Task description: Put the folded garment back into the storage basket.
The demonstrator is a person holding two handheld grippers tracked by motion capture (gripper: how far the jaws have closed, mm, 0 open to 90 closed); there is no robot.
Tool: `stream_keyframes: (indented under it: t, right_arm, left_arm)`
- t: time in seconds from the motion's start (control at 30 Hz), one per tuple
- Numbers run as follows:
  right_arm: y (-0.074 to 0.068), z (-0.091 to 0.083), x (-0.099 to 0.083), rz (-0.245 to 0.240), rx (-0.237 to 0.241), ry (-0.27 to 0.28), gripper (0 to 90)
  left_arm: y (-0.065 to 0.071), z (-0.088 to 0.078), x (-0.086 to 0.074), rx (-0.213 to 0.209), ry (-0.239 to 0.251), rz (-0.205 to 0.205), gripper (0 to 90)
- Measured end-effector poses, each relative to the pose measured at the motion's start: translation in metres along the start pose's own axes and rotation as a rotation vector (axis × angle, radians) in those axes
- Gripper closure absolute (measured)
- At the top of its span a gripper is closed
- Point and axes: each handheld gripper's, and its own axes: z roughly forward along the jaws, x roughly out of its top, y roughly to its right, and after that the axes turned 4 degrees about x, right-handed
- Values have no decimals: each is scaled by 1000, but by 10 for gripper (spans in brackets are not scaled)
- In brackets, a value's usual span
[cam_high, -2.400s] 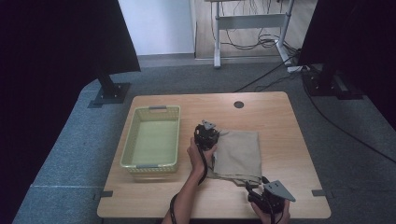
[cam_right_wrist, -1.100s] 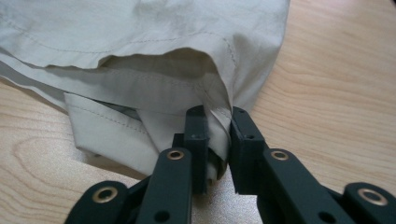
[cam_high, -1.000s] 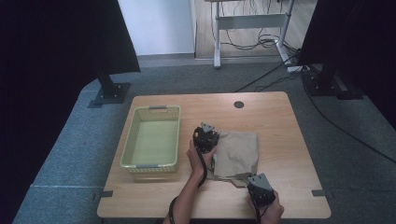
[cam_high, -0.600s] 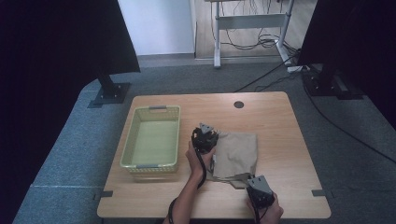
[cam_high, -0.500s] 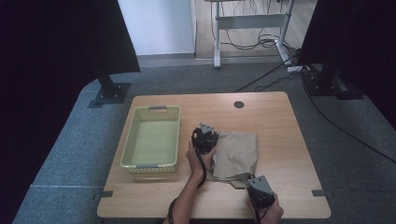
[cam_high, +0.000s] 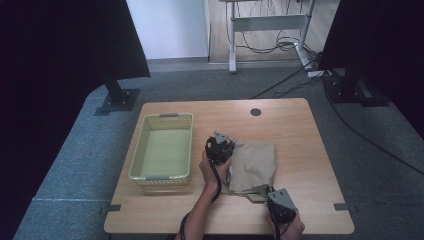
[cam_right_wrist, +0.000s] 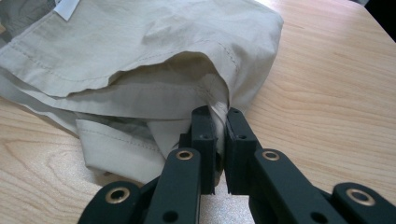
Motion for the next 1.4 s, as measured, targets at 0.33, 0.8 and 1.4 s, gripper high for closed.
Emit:
stream_keyframes:
  t: [0.33, 0.8, 1.4]
  right_arm:
    - [0, -5, 3, 13, -1, 32, 845]
    - [1, -11, 5, 29, -8, 78, 845]
    - [-4, -16, 9, 21, -17, 136, 845]
  left_arm:
    - [5, -9, 7, -20, 29, 2, 857]
    - [6, -19, 11, -27, 57, 1, 858]
    - [2, -30, 11, -29, 87, -15, 858]
